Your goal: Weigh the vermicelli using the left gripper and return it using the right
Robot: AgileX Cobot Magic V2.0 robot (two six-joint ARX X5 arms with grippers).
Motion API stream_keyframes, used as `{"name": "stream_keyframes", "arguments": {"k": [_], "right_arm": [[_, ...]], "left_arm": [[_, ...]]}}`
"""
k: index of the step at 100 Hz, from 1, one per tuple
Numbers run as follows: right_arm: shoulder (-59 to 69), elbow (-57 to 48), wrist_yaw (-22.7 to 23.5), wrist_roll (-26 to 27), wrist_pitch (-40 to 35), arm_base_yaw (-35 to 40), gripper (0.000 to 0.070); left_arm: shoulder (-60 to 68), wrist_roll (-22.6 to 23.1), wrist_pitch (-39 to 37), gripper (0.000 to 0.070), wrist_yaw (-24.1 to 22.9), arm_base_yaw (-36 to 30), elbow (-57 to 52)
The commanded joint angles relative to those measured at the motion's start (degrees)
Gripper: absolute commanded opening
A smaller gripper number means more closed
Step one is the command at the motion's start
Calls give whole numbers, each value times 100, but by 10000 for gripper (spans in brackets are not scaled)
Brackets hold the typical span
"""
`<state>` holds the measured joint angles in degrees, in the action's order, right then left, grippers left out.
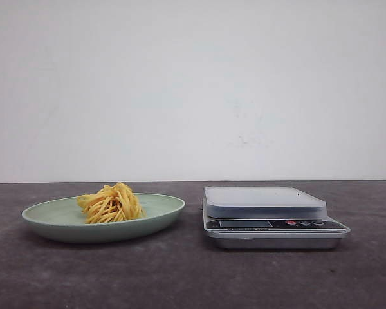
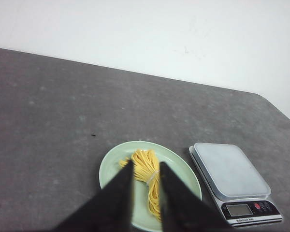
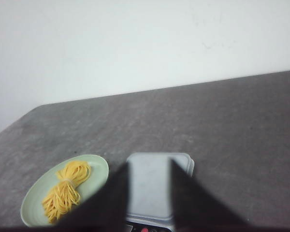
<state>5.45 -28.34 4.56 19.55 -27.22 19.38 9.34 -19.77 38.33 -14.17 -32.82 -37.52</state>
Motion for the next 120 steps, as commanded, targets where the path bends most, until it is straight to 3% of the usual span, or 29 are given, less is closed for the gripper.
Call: {"name": "stream_keyframes", "arguments": {"k": [1,33,93,103,120], "right_arm": [[44,-70,11,77,120,11,7],[37,-70,7,-87,828,11,7],[37,-70,-4,-90,844,11,7],[37,-70,-4,-90,841,11,7],[37,-70,-2,-87,841,11,7]], "left_arm": [[-2,136,-107,10,-87,-35,-24],[-2,133,-787,15,-273,-35,-24],[-9,146,-785,16,-273,-31,-24],[-59,636,-782,16,-271,271,-20],[-105,651,-688,16,219,1342,365]]}}
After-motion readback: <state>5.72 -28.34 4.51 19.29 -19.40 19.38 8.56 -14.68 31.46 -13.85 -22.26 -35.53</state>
